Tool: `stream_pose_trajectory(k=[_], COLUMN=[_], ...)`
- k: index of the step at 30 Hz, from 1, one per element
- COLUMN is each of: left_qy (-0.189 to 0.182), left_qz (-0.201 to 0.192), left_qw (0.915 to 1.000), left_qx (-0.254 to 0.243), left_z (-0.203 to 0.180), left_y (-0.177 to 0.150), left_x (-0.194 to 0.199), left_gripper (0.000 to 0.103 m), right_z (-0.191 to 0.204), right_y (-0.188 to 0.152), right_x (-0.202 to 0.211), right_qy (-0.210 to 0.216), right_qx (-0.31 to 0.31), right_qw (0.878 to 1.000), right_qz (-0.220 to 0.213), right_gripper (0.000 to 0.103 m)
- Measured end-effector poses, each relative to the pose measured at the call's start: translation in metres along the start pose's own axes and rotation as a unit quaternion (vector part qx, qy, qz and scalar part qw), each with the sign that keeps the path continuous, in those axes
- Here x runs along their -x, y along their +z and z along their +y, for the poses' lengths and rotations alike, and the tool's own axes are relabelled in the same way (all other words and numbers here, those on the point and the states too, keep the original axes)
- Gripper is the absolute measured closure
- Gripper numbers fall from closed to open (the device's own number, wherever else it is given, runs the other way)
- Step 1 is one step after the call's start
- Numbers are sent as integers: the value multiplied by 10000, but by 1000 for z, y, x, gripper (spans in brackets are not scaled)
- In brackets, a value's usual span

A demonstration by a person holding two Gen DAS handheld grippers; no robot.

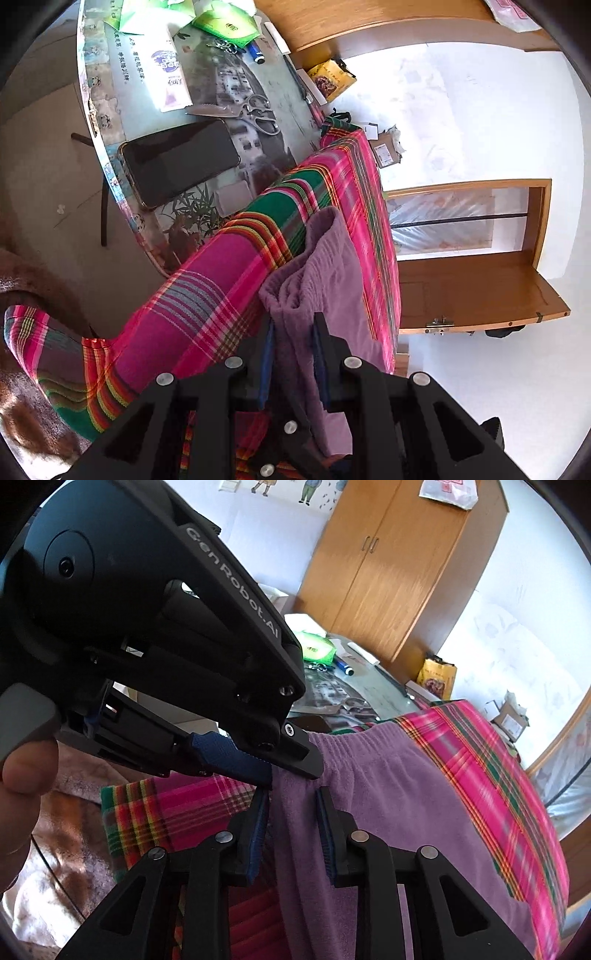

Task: Fold clothes

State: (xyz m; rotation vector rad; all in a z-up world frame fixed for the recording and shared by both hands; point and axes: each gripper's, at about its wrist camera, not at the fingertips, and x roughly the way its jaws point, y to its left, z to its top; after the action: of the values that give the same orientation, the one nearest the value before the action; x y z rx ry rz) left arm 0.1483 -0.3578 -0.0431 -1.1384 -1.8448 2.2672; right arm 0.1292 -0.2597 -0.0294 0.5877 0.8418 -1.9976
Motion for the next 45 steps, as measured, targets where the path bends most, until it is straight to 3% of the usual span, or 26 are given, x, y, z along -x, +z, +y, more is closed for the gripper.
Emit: stream_pose_trajectory(k=[4, 7, 8, 11, 13, 17, 27, 31, 36, 45], left_qy=[-203, -327, -307, -419, -244, 108, -47, 94, 266, 445], left_qz=[158, 87, 63, 199, 481, 773, 1290, 1371, 1406, 1172], left_qw=[9996, 9994, 9995, 9989, 9985, 9961, 9912, 9897, 9882, 9863], left_qx=[78, 56, 22, 64, 124, -411, -290, -400, -543, -1077], left_z=[2, 2, 2, 1, 0, -16, -22, -33, -41, -74], left_y=[5, 10, 12, 23, 31, 42, 63, 66, 67, 56], left_x=[3, 10, 10, 3, -8, -28, -62, -73, -83, -72], left_gripper=[80, 73, 65, 64, 63, 60, 59, 64, 81, 85], right_z=[2, -5, -7, -15, -16, -19, -24, -27, -31, -38], right_y=[1, 0, 0, 0, 0, -1, -4, -6, -8, -9], right_x=[-1, 2, 3, 6, 8, 10, 21, 23, 27, 40], right_qy=[-138, -149, -147, -94, -55, 16, 111, 132, 159, 202], right_qx=[46, -112, -174, -341, -381, -458, -621, -644, -755, -1052], right_qw=[9999, 9998, 9997, 9992, 9990, 9986, 9971, 9968, 9957, 9918], right_qz=[14, -66, -96, -191, -217, -247, -414, -453, -513, -693], right_gripper=[89, 91, 92, 92, 92, 92, 92, 92, 93, 95])
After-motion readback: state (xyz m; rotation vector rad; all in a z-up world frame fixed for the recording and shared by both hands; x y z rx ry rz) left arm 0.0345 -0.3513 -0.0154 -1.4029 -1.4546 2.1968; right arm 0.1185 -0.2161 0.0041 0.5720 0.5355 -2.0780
